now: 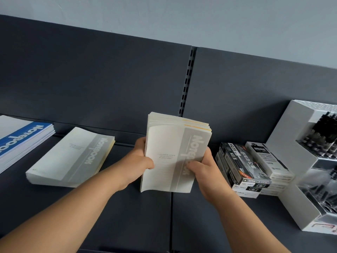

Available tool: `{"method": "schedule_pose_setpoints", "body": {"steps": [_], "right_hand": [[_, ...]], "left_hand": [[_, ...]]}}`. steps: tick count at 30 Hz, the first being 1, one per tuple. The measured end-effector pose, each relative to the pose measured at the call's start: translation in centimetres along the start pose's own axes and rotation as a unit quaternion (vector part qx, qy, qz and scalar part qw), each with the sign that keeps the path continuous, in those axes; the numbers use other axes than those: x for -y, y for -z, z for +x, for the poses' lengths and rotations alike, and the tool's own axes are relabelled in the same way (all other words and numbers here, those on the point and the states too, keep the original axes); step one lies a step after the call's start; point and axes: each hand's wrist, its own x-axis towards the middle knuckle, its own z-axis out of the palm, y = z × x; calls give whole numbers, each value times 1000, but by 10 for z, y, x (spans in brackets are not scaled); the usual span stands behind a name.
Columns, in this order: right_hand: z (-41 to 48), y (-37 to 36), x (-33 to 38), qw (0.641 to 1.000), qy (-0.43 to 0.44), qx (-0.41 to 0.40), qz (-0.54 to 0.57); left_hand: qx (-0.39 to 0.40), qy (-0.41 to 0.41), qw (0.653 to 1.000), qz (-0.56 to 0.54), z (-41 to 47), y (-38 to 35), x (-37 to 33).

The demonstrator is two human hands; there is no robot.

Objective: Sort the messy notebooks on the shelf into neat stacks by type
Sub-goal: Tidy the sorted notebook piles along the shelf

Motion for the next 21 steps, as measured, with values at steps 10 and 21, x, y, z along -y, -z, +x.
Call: {"method": "schedule_pose_setpoints", "body": {"steps": [10, 21], "right_hand": [[21, -27, 17, 991, -116, 55, 23], [31, -80, -8, 969, -173, -59, -168]], "left_hand": [[-87, 83, 992, 33, 1, 34, -9], [-91, 144, 967, 190, 4, 55, 14]]}}
